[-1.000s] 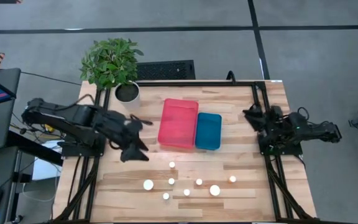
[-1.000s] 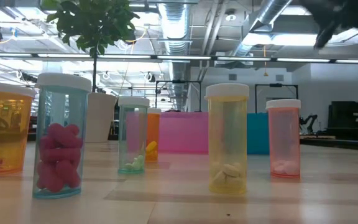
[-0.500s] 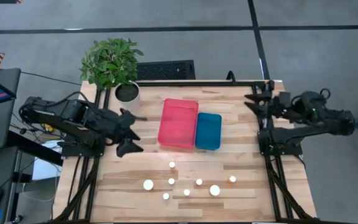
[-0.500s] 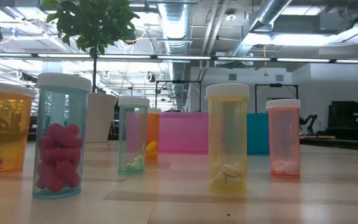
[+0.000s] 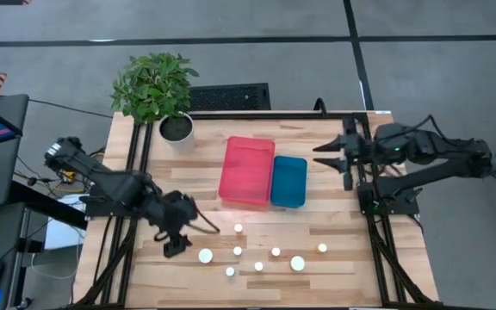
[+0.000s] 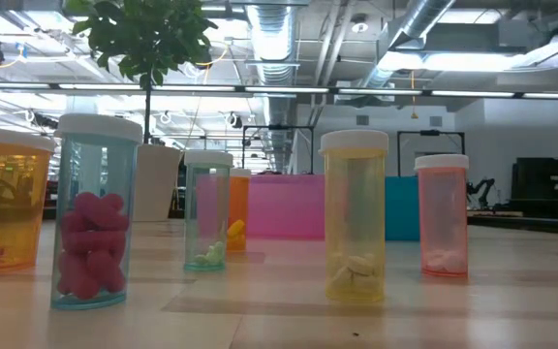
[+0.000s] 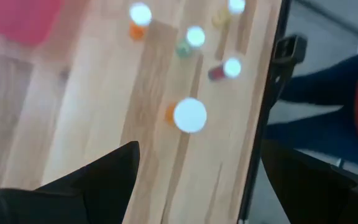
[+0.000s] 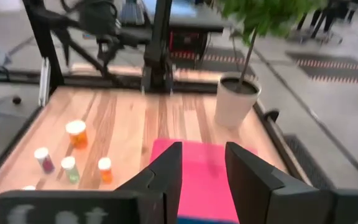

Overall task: Pick and place medicine bottles into bin by pill shape (circle, oval)
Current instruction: Put the big orange pill bottle into the red bin

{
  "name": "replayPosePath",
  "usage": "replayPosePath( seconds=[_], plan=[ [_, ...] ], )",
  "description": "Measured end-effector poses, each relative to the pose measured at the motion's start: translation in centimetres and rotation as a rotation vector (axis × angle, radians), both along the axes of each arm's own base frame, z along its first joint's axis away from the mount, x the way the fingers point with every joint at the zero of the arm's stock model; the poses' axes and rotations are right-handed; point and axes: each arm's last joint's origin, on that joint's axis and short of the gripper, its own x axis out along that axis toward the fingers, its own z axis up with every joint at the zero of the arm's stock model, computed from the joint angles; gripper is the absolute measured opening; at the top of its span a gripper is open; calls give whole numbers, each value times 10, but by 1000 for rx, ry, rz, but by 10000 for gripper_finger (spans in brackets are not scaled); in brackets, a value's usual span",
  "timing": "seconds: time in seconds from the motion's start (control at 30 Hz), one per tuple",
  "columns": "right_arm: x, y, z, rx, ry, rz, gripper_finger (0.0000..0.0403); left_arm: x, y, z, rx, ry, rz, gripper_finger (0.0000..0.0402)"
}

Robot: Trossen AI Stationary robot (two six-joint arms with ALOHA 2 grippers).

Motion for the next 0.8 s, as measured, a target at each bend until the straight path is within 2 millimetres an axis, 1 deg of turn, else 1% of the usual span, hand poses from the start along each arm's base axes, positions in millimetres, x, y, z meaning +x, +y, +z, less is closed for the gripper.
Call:
replayPosePath(
  seconds=[0.17,0.27,0.43,0.6,0.7,0.8],
  plan=[
    [10,1,-8,-2,62,0,136,16,-27,-20,3,16,-102,328],
    [15,1,-11,-4,85,0,136,24,-39,-33,57,7,-118,328],
    [18,1,-13,-5,103,0,136,38,-47,-56,186,31,-146,328],
    [17,1,-16,-5,132,-1,136,52,-56,-79,251,45,-196,328],
    [17,1,-16,-4,141,-1,136,59,-60,-89,284,35,-198,328],
    [16,1,-18,-5,155,-1,136,62,-62,-94,297,31,-205,328]
  ],
)
